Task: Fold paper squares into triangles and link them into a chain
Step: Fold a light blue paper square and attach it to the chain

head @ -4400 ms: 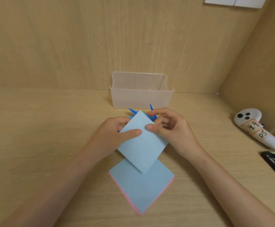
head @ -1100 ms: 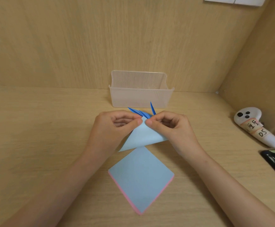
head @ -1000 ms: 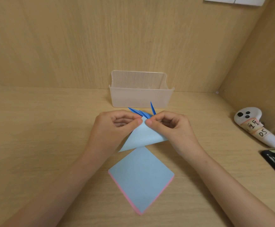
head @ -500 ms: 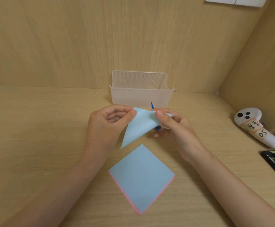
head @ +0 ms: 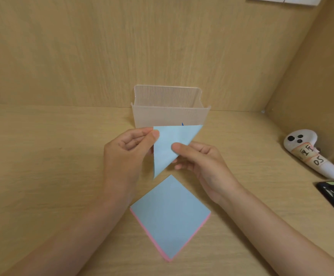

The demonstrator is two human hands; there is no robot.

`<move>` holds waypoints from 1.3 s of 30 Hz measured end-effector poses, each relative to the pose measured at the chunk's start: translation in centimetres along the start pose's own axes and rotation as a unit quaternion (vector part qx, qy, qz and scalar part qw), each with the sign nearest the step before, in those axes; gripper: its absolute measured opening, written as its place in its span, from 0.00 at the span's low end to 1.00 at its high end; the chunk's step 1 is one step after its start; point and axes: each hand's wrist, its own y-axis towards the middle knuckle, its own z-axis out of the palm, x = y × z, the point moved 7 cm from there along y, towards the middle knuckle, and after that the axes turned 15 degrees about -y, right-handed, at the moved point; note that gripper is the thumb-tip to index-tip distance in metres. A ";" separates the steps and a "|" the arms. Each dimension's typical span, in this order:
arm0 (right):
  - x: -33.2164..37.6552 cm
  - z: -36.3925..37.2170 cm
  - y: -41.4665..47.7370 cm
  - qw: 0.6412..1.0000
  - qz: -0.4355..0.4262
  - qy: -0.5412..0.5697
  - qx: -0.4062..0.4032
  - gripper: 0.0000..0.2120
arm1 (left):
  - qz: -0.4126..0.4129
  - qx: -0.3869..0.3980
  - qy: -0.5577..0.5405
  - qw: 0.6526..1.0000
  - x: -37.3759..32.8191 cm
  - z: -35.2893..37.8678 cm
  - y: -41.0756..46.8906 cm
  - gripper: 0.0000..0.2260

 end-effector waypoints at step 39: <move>0.8 -0.6 -0.1 0.998 -0.047 0.017 -0.040 0.11 | -0.032 0.010 -0.061 0.998 0.6 0.3 -0.6 0.01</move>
